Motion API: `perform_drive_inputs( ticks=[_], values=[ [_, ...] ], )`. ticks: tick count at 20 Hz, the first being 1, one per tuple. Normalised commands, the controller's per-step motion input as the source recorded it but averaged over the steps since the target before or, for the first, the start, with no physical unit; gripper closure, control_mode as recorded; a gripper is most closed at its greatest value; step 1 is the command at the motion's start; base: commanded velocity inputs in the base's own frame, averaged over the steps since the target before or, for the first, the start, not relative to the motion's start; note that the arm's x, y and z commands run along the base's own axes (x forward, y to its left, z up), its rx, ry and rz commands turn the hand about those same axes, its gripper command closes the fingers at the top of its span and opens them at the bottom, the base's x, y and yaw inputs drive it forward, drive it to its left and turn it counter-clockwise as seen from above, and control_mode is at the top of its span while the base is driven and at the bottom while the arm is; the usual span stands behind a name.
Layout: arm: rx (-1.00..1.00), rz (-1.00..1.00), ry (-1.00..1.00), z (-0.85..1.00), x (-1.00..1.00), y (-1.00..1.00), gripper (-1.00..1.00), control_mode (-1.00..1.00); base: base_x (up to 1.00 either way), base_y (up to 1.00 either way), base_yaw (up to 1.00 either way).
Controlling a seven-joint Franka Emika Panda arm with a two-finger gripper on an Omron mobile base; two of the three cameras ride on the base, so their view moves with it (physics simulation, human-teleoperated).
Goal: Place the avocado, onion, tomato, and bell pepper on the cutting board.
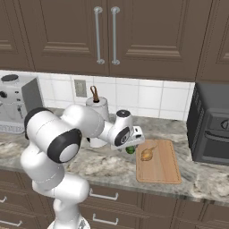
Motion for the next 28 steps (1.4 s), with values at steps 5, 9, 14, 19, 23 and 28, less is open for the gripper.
perform_drive_inputs(
  ticks=[5,9,14,19,23,28],
  values=[
    [0.00,0.05,0.00,-0.09,0.02,-0.01,-1.00,-1.00,0.00,0.00,0.00],
    [0.00,0.05,0.00,-0.07,0.08,-0.01,-1.00,-1.00,0.00,0.00,0.00],
    [0.00,0.03,0.00,-0.04,0.02,-0.04,1.00,-1.00,0.00,0.00,0.00],
    [-0.02,0.00,-0.06,0.36,0.00,-0.01,1.00,-1.00,0.00,0.00,0.00],
    [-0.06,0.00,-0.06,0.57,0.00,-0.13,1.00,-1.00,0.00,0.00,0.00],
    [-0.03,0.00,0.01,0.13,0.16,-0.22,1.00,-1.00,0.00,0.00,0.00]
  ],
)
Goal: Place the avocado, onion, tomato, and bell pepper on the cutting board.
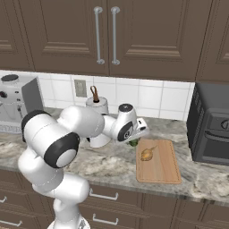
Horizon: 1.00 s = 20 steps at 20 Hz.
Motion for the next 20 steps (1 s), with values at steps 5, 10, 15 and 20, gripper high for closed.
perform_drive_inputs(
  ticks=[5,10,15,20],
  values=[
    [0.00,0.00,0.02,0.00,0.31,-0.41,1.00,-1.00,0.00,0.00,0.00],
    [0.00,0.00,0.00,0.00,0.25,-0.44,1.00,-1.00,0.00,0.00,0.00],
    [0.00,0.00,0.02,-0.20,0.10,-0.34,1.00,-1.00,0.00,0.00,0.00],
    [0.00,0.00,0.00,-0.10,-0.01,-0.19,1.00,-1.00,0.00,0.00,0.00]
  ],
)
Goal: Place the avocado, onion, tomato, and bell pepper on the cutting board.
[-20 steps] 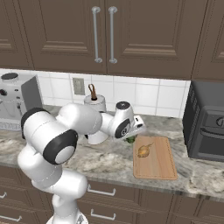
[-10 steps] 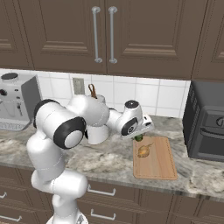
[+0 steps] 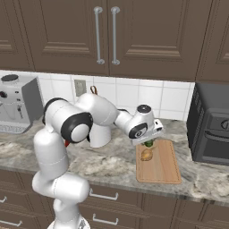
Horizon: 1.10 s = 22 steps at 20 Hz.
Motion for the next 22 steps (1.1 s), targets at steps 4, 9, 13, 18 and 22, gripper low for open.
perform_drive_inputs(
  ticks=[4,9,13,18,22],
  values=[
    [0.00,0.01,0.00,0.00,0.00,-0.03,1.00,-1.00,0.00,0.00,0.00],
    [0.00,0.00,-0.03,-0.02,0.00,0.00,-1.00,-1.00,0.00,0.00,0.00],
    [0.00,0.00,-0.02,0.07,-0.03,0.00,-1.00,-1.00,0.00,0.00,0.00],
    [0.00,0.00,0.00,0.20,-0.07,0.00,-1.00,-1.00,0.00,0.00,0.00],
    [-0.05,0.00,-0.01,0.46,-0.15,0.25,-1.00,-1.00,0.00,0.00,0.00]
  ],
)
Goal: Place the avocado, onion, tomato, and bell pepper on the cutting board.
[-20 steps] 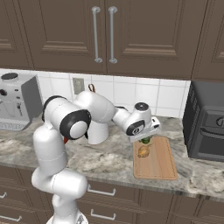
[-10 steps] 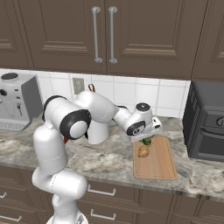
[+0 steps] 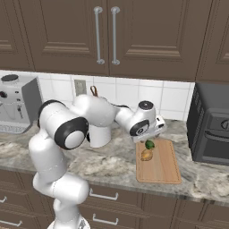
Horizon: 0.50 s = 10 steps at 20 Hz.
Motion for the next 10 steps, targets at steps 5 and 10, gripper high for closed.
perform_drive_inputs(
  ticks=[5,10],
  values=[
    [-0.06,0.00,0.00,0.44,-0.31,0.44,-1.00,-1.00,0.00,0.00,0.00],
    [-0.05,-0.01,-0.03,0.30,-0.47,0.35,-1.00,-1.00,0.00,0.00,0.00]
  ],
)
